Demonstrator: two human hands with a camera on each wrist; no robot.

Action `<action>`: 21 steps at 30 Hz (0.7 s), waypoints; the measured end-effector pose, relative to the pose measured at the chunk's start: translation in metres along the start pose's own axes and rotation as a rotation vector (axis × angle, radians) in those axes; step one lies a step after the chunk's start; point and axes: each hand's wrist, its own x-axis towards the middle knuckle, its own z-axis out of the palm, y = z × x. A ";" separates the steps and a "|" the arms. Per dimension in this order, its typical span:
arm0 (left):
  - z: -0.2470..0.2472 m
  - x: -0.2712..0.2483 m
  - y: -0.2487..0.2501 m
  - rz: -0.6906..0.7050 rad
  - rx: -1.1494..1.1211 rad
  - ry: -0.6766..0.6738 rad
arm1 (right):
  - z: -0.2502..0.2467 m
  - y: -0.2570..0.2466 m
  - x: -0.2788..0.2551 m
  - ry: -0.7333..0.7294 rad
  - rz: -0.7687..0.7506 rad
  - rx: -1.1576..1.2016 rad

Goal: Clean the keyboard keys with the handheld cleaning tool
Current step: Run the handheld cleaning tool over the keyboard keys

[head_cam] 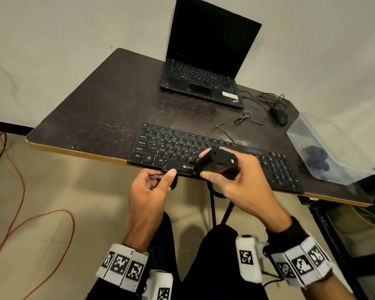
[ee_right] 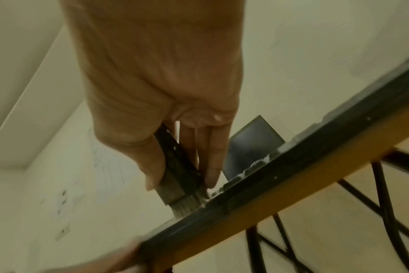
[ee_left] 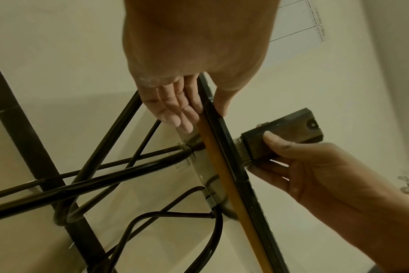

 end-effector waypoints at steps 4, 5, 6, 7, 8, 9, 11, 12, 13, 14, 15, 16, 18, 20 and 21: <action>0.000 0.000 0.001 0.004 0.011 0.005 | -0.008 0.006 0.021 0.090 -0.005 -0.066; 0.000 0.000 0.001 0.001 0.018 0.011 | -0.009 0.007 0.022 0.065 -0.015 -0.050; 0.000 0.000 0.001 -0.001 0.027 0.018 | -0.009 0.007 0.021 0.012 -0.029 -0.033; -0.001 0.000 0.001 -0.004 0.043 0.025 | -0.008 0.006 0.019 -0.048 -0.040 -0.021; -0.001 0.000 0.000 -0.006 0.059 0.031 | -0.008 0.005 0.018 -0.076 -0.042 -0.020; -0.001 0.000 0.001 -0.008 0.065 0.037 | -0.009 0.007 0.021 -0.060 -0.038 -0.033; -0.001 -0.001 0.000 -0.015 0.073 0.049 | -0.013 0.011 0.030 0.023 -0.032 -0.073; -0.001 -0.001 0.000 -0.016 0.082 0.049 | -0.014 0.010 0.033 0.039 -0.033 -0.085; -0.001 -0.002 0.000 -0.013 0.093 0.049 | -0.014 0.007 0.035 0.021 -0.041 -0.084; -0.001 -0.002 0.001 -0.003 0.104 0.051 | -0.011 0.002 0.034 -0.025 -0.059 -0.077; -0.001 -0.002 0.003 0.009 0.114 0.056 | -0.006 -0.003 0.033 -0.080 -0.083 -0.077; -0.002 -0.001 0.004 0.017 0.124 0.060 | -0.001 -0.008 0.033 -0.113 -0.099 -0.083; -0.002 -0.001 0.003 0.019 0.129 0.065 | 0.003 -0.011 0.040 -0.074 -0.112 -0.119; -0.002 -0.001 0.003 0.013 0.124 0.074 | 0.004 -0.009 0.048 -0.002 -0.111 -0.160; -0.003 -0.001 0.002 0.013 0.130 0.078 | 0.004 -0.008 0.050 -0.007 -0.108 -0.156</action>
